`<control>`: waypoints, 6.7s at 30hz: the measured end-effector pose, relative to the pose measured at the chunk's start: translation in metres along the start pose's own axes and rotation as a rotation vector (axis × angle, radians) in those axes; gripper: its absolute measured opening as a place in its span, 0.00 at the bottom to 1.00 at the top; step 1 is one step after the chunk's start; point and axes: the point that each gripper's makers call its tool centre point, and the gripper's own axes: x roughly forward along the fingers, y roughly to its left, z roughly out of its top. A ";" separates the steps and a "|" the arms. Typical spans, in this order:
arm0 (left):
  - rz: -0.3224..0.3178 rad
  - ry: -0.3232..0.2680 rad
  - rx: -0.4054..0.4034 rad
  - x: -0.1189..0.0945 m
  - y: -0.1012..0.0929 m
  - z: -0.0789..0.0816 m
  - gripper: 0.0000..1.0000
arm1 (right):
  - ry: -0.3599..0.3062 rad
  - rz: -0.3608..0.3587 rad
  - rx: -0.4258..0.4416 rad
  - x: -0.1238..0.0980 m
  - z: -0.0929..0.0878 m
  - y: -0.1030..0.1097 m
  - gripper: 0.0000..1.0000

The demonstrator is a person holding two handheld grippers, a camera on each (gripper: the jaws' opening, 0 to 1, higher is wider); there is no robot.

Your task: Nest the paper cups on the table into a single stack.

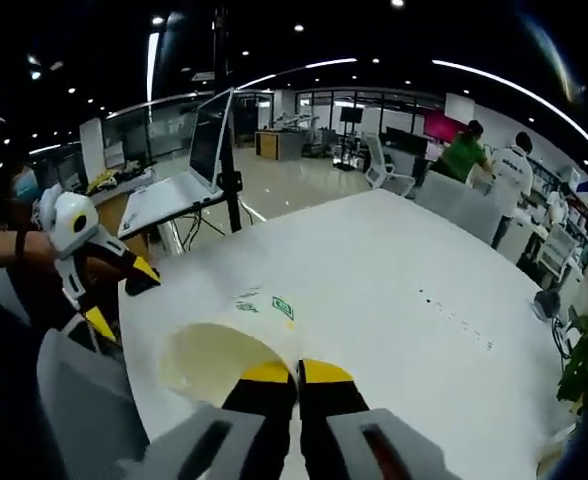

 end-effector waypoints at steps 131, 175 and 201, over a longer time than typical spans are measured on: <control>-0.097 0.140 0.136 0.151 0.056 0.045 0.63 | 0.192 0.108 -0.066 0.094 -0.090 -0.022 0.55; 0.090 -0.034 -0.186 0.058 0.031 0.006 0.64 | 0.070 -0.086 0.312 -0.004 -0.132 -0.011 0.59; 0.066 -0.032 -0.232 0.062 0.007 -0.010 0.66 | 0.076 -0.090 0.456 -0.007 -0.173 0.014 0.60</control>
